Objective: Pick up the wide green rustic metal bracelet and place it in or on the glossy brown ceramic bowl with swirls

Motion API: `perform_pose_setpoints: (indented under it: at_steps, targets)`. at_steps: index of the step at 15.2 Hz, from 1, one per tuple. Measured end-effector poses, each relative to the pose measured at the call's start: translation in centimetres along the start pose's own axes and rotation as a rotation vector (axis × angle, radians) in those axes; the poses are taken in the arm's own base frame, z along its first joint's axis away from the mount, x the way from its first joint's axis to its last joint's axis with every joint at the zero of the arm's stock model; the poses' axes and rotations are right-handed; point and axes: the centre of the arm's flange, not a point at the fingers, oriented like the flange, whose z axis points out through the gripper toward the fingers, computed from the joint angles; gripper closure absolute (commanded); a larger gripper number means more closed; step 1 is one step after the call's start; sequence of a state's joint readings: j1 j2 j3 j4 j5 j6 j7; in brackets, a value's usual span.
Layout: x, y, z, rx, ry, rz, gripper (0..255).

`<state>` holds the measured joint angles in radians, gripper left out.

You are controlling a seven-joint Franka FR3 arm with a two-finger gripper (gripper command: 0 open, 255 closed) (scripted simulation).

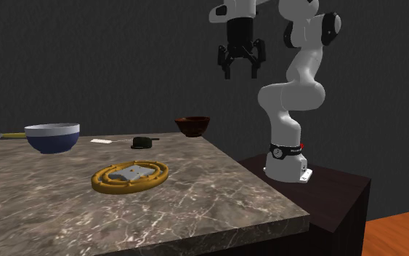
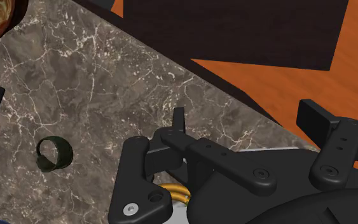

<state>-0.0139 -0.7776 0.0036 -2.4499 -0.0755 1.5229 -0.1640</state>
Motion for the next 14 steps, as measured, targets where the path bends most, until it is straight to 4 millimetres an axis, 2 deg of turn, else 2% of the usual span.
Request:
perform_pose_setpoints:
  at_steps: [1,3,9,14]
  targets:
    - [0.0,0.0,0.0,0.0,0.0,0.0,0]
    - [0.5,1.4,0.8,0.009,0.01,0.004,0]
    - [2.9,8.3,3.3,0.051,0.064,0.022,0]
    - [4.8,14.3,6.4,0.087,0.11,0.038,0]
